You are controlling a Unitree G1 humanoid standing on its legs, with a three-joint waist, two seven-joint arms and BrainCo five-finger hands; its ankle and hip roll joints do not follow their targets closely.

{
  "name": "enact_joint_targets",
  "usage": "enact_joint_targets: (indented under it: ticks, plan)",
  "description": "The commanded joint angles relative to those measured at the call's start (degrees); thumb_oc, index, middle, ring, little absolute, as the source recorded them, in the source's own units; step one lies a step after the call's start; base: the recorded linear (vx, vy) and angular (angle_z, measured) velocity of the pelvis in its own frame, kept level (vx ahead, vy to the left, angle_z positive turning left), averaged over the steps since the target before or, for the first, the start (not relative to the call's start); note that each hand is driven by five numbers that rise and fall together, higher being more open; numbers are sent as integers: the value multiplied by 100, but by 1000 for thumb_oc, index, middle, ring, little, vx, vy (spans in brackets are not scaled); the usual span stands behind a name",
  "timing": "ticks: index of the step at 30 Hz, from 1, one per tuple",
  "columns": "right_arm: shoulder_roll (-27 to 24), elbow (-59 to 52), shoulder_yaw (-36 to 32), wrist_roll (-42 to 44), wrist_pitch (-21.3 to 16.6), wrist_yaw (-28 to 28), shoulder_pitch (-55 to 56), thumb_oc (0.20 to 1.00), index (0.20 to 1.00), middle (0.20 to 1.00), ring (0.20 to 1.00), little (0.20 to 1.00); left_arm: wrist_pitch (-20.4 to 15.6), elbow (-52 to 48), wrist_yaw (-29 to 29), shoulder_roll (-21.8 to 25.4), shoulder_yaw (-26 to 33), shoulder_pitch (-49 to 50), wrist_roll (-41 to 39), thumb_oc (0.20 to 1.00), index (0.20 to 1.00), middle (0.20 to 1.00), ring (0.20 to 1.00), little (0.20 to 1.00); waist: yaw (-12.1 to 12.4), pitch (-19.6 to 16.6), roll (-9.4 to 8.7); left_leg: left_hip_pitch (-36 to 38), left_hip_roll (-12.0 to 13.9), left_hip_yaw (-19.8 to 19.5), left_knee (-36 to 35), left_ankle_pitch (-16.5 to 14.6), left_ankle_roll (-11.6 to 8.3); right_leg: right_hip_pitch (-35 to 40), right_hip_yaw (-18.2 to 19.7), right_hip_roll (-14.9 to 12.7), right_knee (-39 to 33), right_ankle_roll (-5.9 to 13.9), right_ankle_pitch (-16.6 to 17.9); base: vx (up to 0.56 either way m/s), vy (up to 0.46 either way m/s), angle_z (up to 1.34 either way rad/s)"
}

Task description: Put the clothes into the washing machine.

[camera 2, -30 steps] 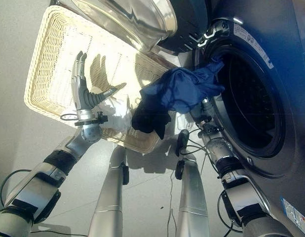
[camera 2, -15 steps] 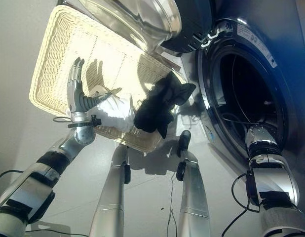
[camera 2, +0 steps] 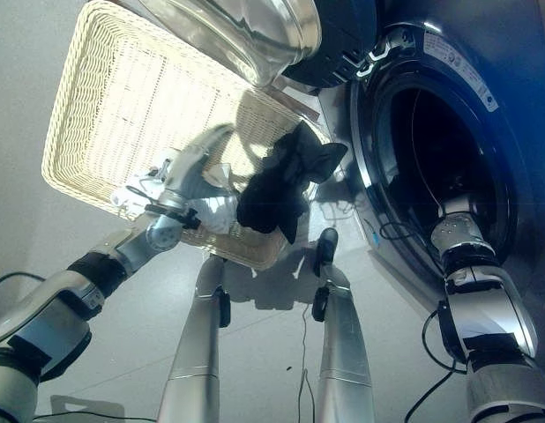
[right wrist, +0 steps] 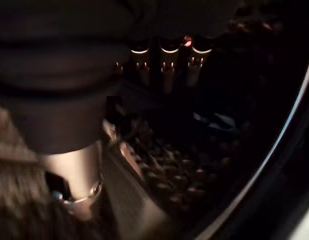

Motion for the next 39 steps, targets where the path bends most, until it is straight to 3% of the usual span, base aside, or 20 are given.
enact_joint_targets:
  ticks: [1,6,15,22,31,32,33,39]
  plan:
    - [-546,-22,352,-883,25,-554,-336,1000,1000,1000,1000,1000,97,-22,-213,-277,138,-481,-272,1000,1000,1000,1000,1000,-148,-72,139,-77,-411,259,729,-791,352,364,-339,329,-1121,247,994,-8,30,1]
    - [-120,61,561,-1147,45,-1133,-490,1000,1000,1000,1000,1000,156,383,-514,-722,-127,-887,-157,1000,1000,1000,1000,1000,-231,-72,102,-143,-376,319,681,-794,353,290,-286,378,-1148,263,990,-4,13,0]
    - [507,120,531,-1098,-257,-1508,-415,1000,1000,1000,1000,1000,455,1442,-538,-1316,-8,-1234,-96,1000,1000,1000,1000,1000,-446,-72,-138,-255,-256,396,618,-792,313,218,-168,532,-1253,290,1021,-4,1,-1]
    - [774,-76,588,-1260,-565,-1732,-305,1000,1000,1000,1000,1000,607,2191,-778,-1447,155,-1394,-54,1000,1000,1000,1000,1000,-605,-72,-353,-318,-212,410,556,-784,274,177,-123,618,-1367,295,1054,-16,-4,-7]
    - [865,-328,638,-1405,-916,-1842,-236,1000,1000,1000,1000,1000,987,2758,-758,-1458,-17,-1399,798,1000,1000,1000,1000,1000,-709,-72,-471,-349,-187,447,547,-800,259,163,-96,646,-1460,283,1075,0,2,-1]
    - [854,-391,655,-1444,-939,-1861,-245,1000,1000,1000,1000,1000,1025,2838,-820,-1441,-78,-1398,888,730,730,730,730,730,-726,-72,-482,-349,-177,449,536,-799,252,157,-90,646,-1468,286,1076,-1,14,-4]
    - [866,-424,656,-1468,-946,-1882,-242,1000,1000,1000,1000,1000,1026,2856,-900,-1441,-105,-1394,919,200,200,200,200,200,-733,-72,-485,-349,-175,451,531,-798,250,155,-81,647,-1474,287,1076,0,11,-3]
    - [924,-765,626,-1585,-965,-2003,-114,1000,1000,1000,1000,1000,1014,2840,-987,-1454,-104,-1278,670,200,200,200,200,200,-766,-72,-492,-352,-190,463,518,-805,256,145,-41,669,-1503,275,1075,1,1,-1]
